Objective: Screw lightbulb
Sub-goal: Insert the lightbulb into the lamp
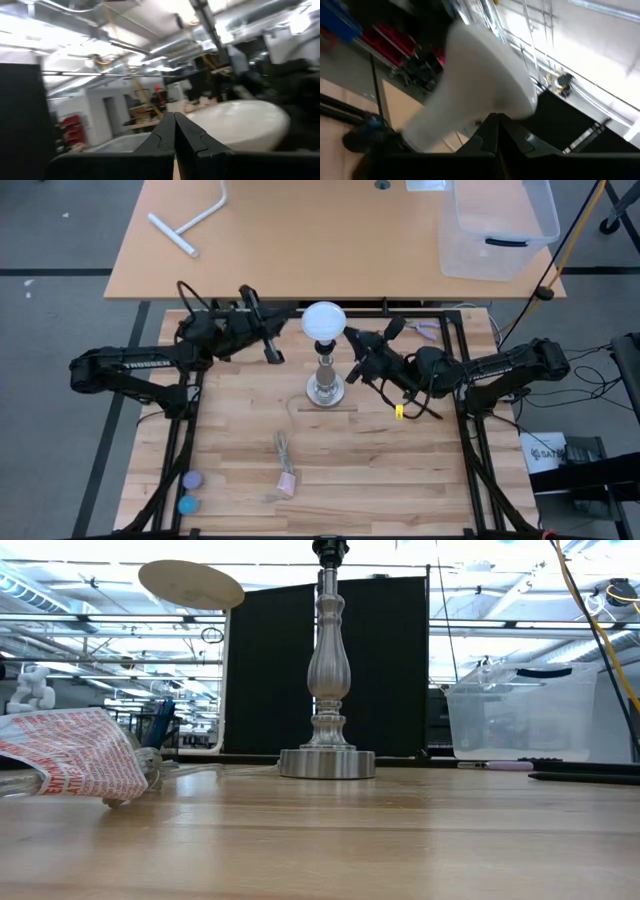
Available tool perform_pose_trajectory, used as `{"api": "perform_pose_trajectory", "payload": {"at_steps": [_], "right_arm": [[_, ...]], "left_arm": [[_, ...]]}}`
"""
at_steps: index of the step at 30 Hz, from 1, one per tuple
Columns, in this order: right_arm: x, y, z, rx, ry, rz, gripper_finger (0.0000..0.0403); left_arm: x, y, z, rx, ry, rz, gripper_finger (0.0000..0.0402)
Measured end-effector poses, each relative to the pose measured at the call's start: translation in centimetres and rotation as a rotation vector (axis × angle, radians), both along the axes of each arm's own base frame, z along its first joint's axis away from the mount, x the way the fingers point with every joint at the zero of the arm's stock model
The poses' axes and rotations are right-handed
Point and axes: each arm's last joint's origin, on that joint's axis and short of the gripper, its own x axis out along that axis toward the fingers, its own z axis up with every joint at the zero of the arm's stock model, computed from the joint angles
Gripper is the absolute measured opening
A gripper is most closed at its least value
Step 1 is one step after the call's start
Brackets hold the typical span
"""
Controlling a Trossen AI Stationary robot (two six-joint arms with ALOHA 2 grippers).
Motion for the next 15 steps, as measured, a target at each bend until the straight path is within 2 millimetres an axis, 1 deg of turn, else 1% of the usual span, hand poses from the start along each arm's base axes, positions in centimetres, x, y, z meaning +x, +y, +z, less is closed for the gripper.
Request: {"api": "perform_pose_trajectory", "payload": {"at_steps": [3,10,15], "right_arm": [[0.0,-0.9,0.0,0.006,-0.004,-0.042,0.0],[-0.1,-2.5,0.3,-0.003,-0.034,-0.098,0.0],[-0.3,-2.9,0.8,-0.047,-0.056,-0.103,0.0]], "left_arm": [[0.2,-0.8,0.0,0.024,0.005,-0.062,0.0],[0.5,-2.3,-0.3,0.071,0.053,-0.106,0.0],[0.7,-3.0,-0.6,0.079,0.077,-0.125,0.0]]}}
